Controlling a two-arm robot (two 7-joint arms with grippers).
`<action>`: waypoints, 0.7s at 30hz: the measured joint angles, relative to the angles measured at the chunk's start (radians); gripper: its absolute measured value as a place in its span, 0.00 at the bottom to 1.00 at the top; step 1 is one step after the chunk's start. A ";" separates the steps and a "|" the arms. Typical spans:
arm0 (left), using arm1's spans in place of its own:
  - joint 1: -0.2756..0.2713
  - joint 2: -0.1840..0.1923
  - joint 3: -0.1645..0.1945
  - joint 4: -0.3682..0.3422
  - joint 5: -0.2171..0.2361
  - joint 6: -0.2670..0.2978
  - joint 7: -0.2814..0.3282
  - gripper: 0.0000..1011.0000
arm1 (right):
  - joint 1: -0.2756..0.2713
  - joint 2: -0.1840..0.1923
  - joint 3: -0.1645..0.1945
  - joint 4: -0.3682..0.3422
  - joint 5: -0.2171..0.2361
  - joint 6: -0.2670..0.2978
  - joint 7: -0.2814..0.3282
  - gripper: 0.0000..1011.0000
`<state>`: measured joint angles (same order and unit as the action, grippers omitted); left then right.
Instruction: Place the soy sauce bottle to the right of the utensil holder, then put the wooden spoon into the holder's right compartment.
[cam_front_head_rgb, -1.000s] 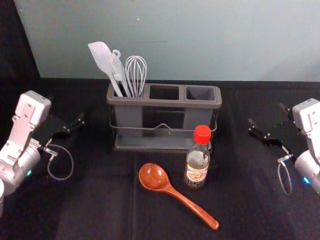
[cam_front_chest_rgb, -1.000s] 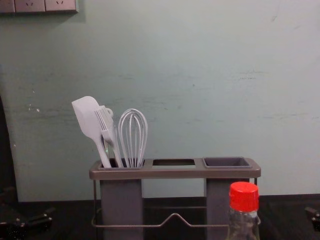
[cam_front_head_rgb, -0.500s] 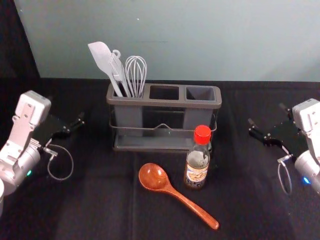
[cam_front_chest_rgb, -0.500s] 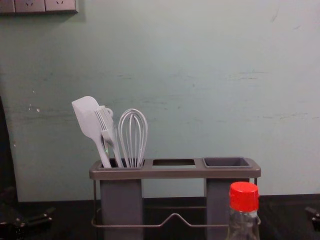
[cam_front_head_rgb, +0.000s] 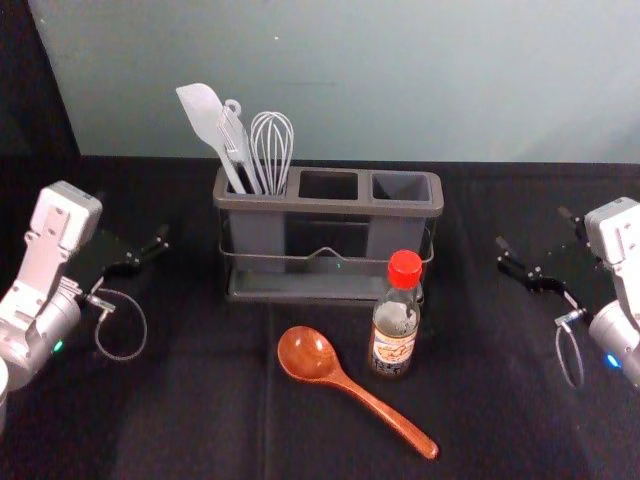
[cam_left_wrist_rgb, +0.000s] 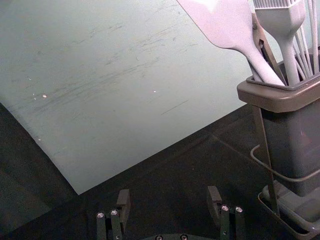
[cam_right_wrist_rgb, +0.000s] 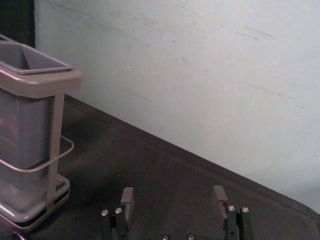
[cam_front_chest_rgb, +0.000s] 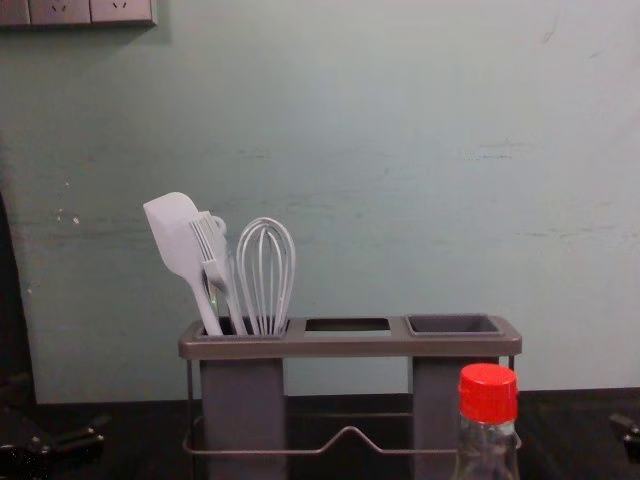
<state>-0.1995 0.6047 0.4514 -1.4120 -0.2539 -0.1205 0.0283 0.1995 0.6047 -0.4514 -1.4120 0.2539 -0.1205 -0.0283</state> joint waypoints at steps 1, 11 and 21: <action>0.000 0.000 0.000 0.000 0.000 0.000 0.000 0.99 | 0.000 0.000 0.000 0.000 0.000 0.000 0.000 0.99; 0.000 0.000 0.000 0.000 0.000 0.000 0.000 0.99 | -0.043 0.017 0.030 -0.051 -0.015 -0.032 0.001 0.99; 0.000 0.000 0.000 0.000 0.000 0.000 0.000 0.99 | -0.186 0.090 0.131 -0.220 0.075 -0.081 0.053 0.99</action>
<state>-0.1995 0.6047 0.4514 -1.4119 -0.2539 -0.1205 0.0283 0.0138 0.6942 -0.3206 -1.6317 0.3293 -0.2017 0.0250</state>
